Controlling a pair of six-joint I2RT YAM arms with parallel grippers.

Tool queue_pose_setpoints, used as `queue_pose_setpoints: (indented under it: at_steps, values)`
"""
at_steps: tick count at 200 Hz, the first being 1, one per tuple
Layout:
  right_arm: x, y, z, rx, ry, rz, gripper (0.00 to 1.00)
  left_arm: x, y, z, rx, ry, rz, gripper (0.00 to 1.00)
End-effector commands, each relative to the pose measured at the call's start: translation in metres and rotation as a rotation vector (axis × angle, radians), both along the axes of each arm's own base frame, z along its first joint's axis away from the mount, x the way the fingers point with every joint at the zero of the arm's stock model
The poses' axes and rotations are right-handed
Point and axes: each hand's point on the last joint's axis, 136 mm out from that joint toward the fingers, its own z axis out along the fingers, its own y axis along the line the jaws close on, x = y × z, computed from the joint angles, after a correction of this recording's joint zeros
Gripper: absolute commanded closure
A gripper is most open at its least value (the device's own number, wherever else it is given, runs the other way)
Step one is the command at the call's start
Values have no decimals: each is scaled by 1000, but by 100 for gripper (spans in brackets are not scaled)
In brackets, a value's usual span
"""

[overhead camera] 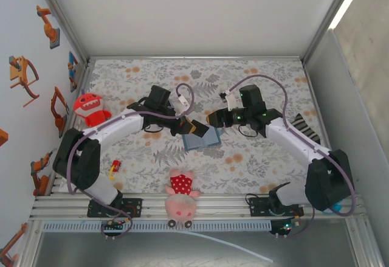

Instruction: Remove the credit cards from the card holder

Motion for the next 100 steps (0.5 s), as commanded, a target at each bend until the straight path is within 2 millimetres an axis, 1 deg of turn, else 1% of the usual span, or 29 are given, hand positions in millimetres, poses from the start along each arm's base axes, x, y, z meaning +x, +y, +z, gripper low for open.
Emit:
queue_pose_setpoints:
  at_steps: [1,22,48,69,100]
  values:
    - [6,-12,6,7,-40,-101,47,23,2,32,-97,-102,168,100]
    - [6,-15,11,60,-48,-146,45,31,10,49,-176,-135,293,100]
    - [7,-6,11,189,-14,-164,45,41,19,68,-274,-119,445,100]
    - [14,1,12,279,9,-178,46,40,18,82,-357,-71,486,100]
    - [20,17,25,417,24,-122,47,34,14,92,-423,-14,476,100]
